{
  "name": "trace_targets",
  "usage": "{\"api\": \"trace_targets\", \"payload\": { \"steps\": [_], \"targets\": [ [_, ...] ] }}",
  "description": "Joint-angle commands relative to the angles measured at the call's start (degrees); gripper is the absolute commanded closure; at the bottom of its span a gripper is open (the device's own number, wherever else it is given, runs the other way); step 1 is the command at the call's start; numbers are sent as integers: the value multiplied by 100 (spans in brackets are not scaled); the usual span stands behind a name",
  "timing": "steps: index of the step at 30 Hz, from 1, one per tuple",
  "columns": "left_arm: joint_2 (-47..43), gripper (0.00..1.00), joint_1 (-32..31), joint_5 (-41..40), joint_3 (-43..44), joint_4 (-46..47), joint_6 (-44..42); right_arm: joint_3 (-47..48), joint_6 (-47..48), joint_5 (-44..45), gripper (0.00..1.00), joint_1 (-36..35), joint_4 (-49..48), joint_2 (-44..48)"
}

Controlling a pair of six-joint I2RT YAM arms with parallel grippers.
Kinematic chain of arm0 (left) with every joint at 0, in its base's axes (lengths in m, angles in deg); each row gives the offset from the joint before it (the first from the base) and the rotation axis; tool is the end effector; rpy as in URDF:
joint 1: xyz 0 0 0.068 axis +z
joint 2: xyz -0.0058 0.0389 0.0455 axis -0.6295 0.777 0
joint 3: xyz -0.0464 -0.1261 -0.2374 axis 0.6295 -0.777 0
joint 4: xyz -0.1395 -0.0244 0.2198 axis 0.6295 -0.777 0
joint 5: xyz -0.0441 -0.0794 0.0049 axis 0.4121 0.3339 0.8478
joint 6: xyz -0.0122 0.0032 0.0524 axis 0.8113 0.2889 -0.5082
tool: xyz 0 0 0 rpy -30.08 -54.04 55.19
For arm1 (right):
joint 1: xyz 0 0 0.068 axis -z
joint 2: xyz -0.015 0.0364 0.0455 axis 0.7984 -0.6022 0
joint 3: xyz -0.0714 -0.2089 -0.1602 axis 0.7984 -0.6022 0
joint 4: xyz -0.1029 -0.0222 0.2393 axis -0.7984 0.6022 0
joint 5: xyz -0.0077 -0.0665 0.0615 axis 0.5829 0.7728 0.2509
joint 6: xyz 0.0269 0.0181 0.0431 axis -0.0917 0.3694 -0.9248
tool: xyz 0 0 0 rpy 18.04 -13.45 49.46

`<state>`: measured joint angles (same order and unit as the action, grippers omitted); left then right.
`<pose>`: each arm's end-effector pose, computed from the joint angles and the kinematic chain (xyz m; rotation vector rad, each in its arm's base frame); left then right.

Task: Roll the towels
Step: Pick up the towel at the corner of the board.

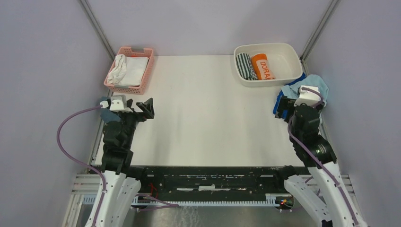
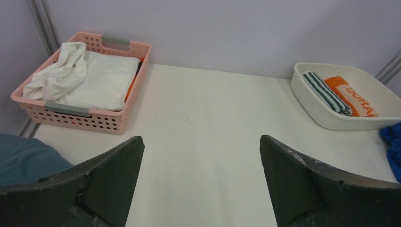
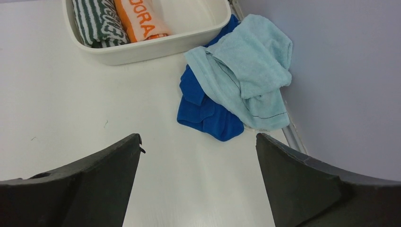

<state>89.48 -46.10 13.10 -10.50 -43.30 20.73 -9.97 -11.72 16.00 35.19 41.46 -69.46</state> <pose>0.1279 -0.0137 0.3196 -0.0995 1.4892 -0.2076 0.1170 0.0170 0.3467 0.2448 1.7974 -0.2169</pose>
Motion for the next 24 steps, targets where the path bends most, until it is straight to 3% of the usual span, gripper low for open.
{"api": "trace_targets", "payload": {
  "steps": [1,7,14,24],
  "targets": [
    [134,1,-188,416,296,110,109,675,-227,418,0,-16,237,-977],
    [217,1,-462,134,247,-19,-102,970,-542,809,0,271,40,-2383],
    [257,1,-733,14,275,-96,-216,1075,-1048,307,0,1970,-885,-3783],
    [126,1,-785,-220,263,-216,-330,1331,-280,-582,4,2861,-2227,-5613]
  ]
}}
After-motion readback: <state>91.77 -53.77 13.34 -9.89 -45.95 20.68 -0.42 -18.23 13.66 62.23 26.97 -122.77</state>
